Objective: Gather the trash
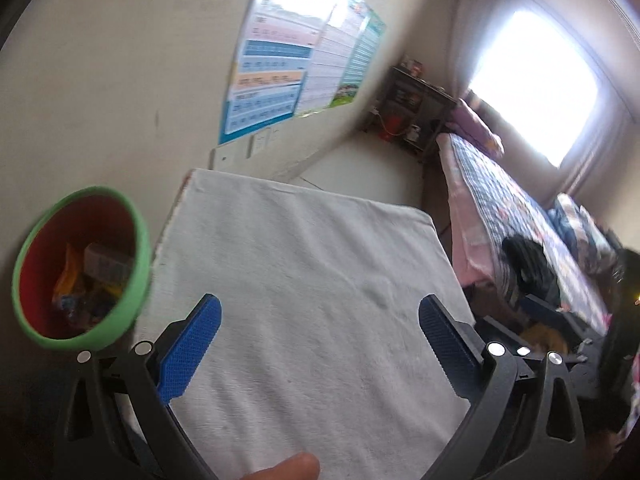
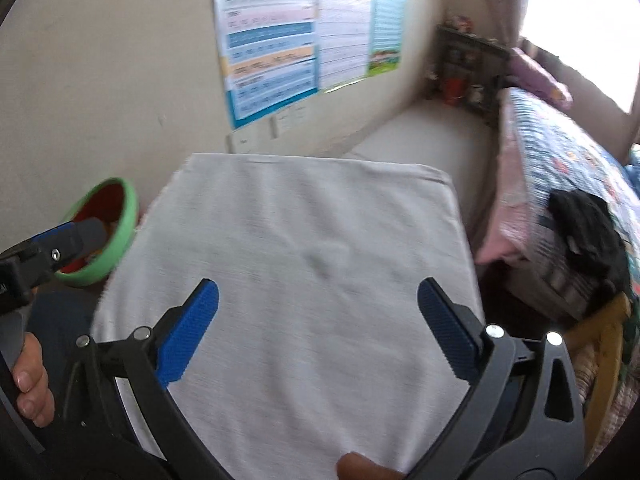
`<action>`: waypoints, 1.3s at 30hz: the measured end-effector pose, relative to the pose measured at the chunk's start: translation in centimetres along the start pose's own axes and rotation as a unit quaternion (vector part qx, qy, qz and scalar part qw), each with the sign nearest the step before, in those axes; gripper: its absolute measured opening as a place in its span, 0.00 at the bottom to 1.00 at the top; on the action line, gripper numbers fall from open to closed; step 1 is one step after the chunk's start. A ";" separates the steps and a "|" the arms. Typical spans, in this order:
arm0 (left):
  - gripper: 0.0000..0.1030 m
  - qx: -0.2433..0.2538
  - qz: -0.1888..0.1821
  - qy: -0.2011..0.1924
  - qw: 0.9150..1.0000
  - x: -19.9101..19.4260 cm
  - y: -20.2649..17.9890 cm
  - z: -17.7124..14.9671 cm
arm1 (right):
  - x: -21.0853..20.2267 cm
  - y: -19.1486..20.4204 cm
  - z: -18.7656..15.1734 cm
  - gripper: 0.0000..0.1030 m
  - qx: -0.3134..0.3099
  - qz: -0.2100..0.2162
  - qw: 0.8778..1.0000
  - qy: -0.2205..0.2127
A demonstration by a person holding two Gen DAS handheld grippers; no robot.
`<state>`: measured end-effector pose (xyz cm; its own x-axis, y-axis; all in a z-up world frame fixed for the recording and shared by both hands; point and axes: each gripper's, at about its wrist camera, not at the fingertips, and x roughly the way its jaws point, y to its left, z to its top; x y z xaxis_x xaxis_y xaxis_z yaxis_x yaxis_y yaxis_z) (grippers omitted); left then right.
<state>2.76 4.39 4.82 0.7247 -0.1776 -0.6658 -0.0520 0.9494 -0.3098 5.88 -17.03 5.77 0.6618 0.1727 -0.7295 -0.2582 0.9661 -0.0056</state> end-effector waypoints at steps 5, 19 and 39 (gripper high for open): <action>0.92 0.050 0.018 -0.003 0.999 1.5 -1.9 -3.1 | -0.4 -2.5 -2.7 0.95 0.033 -0.018 0.999 -0.017; 0.92 0.116 0.029 -0.025 0.992 0.9 -3.8 -6.1 | -0.9 -2.0 -5.9 0.95 0.034 -0.041 0.998 -0.042; 0.92 0.099 0.035 -0.020 0.994 1.1 -3.3 -6.0 | -0.8 -0.7 -6.0 0.95 0.009 -0.037 0.998 -0.051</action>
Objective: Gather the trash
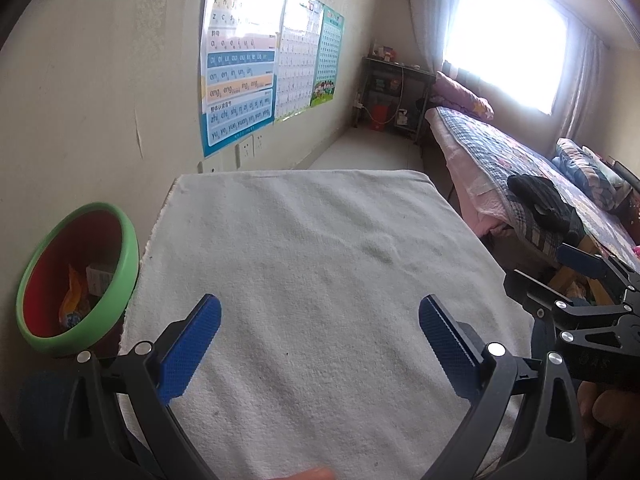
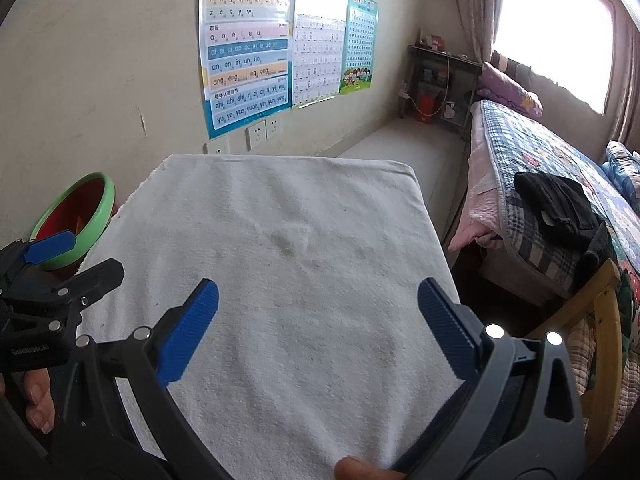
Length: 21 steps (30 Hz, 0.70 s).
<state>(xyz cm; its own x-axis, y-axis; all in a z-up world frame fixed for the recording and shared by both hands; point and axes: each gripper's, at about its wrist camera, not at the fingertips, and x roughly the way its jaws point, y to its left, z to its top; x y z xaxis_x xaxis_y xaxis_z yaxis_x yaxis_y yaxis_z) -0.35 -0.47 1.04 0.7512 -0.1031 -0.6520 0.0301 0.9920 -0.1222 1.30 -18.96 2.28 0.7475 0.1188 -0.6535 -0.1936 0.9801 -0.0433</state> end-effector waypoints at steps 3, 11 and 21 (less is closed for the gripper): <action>0.92 0.001 -0.001 0.002 1.000 0.1 0.0 0.0 | 0.1 -0.3 -0.1 0.95 0.007 -0.002 1.000 0.003; 0.92 0.002 -0.002 0.001 1.000 0.1 0.0 0.0 | 0.1 -0.4 -0.1 0.95 0.008 -0.006 1.000 -0.001; 0.92 0.001 -0.001 -0.002 1.000 0.2 0.1 0.1 | 0.2 -0.6 -0.1 0.95 0.013 -0.010 1.000 0.000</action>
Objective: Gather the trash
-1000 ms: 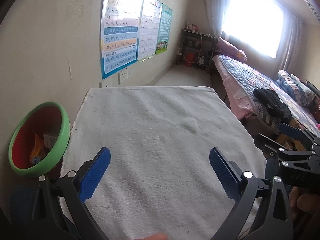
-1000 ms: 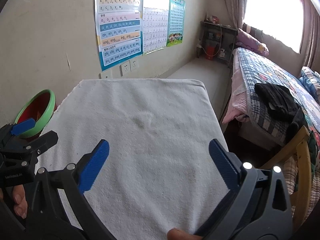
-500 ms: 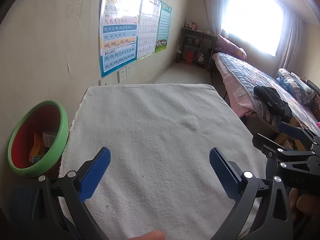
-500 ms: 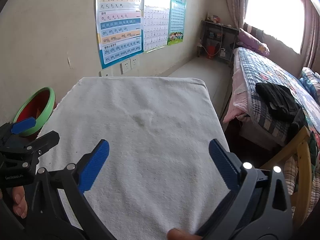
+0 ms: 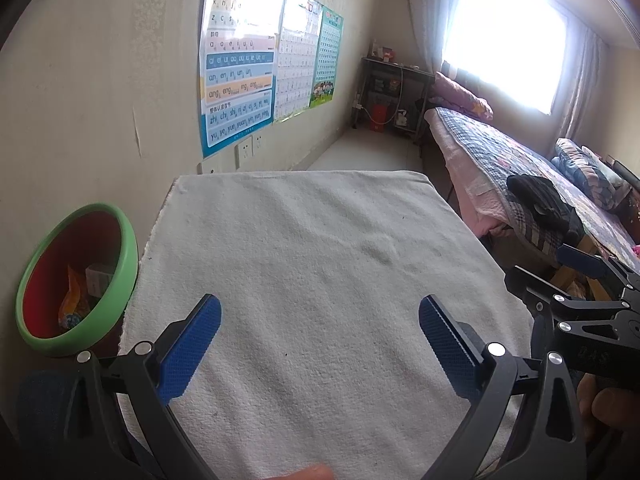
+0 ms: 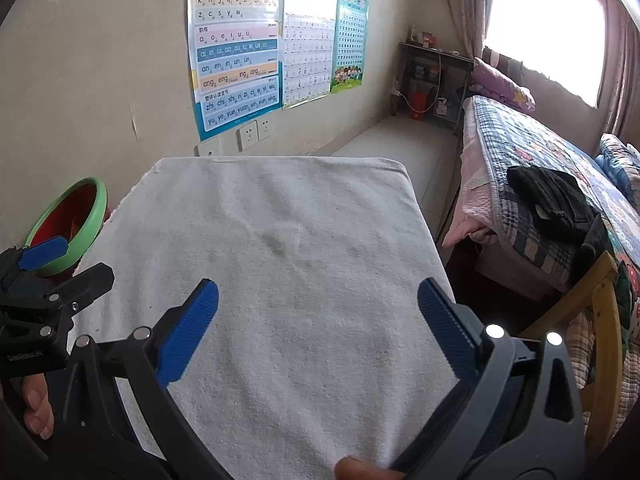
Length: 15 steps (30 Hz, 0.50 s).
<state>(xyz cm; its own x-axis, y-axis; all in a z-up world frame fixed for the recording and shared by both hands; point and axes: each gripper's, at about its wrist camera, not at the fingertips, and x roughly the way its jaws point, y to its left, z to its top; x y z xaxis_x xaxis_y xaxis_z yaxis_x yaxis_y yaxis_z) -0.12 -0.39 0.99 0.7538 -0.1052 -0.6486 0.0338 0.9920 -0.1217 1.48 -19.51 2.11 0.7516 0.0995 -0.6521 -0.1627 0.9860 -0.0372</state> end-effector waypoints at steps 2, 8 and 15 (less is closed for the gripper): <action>0.92 0.000 0.001 0.000 1.000 -0.1 0.0 0.0 | 0.0 0.0 0.0 0.95 0.000 -0.001 1.000 -0.001; 0.92 0.004 0.000 -0.003 1.000 -0.2 0.0 0.2 | -0.2 -0.2 0.1 0.95 0.002 -0.001 1.000 -0.004; 0.92 0.007 0.001 -0.005 1.000 -0.3 -0.1 0.2 | -0.2 -0.2 0.1 0.95 0.002 -0.002 1.000 -0.004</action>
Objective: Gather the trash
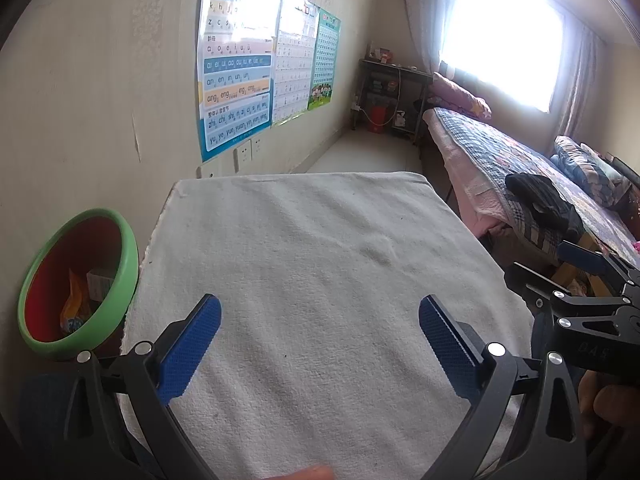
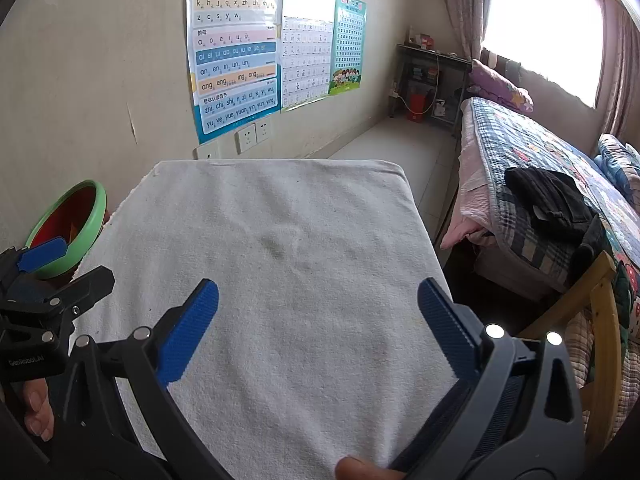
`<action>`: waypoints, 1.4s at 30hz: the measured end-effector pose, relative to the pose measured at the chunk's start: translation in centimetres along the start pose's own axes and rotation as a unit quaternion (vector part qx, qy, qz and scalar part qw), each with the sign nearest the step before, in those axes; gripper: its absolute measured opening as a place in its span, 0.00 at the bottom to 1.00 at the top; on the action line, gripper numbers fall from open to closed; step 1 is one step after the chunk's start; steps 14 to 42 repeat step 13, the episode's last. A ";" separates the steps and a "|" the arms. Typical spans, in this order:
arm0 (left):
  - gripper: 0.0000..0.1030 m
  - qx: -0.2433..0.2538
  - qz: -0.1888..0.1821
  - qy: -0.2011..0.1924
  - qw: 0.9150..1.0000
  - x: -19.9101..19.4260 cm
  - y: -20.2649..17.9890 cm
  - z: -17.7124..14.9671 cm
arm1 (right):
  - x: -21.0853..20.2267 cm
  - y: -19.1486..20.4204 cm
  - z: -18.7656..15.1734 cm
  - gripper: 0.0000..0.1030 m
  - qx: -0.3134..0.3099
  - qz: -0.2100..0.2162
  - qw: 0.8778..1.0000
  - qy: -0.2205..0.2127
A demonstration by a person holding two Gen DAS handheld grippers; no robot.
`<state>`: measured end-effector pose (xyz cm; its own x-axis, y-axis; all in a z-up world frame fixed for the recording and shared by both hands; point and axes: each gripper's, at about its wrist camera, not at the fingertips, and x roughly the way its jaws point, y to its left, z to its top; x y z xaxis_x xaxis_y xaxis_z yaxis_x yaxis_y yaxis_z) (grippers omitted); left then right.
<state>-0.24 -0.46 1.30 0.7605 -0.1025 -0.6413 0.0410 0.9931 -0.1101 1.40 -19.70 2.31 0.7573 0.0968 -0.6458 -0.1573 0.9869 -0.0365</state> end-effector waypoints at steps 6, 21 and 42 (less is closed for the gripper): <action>0.92 0.006 -0.004 -0.005 1.000 -0.1 -0.2 -0.1 | 0.1 0.0 0.0 0.95 0.000 0.000 1.000 0.002; 0.92 0.008 0.002 0.000 1.000 0.0 -0.3 -0.1 | 0.1 0.1 0.0 0.95 -0.001 0.001 1.000 0.004; 0.92 0.008 0.002 0.000 1.000 0.0 -0.3 -0.1 | 0.1 0.1 0.0 0.95 -0.001 0.001 1.000 0.004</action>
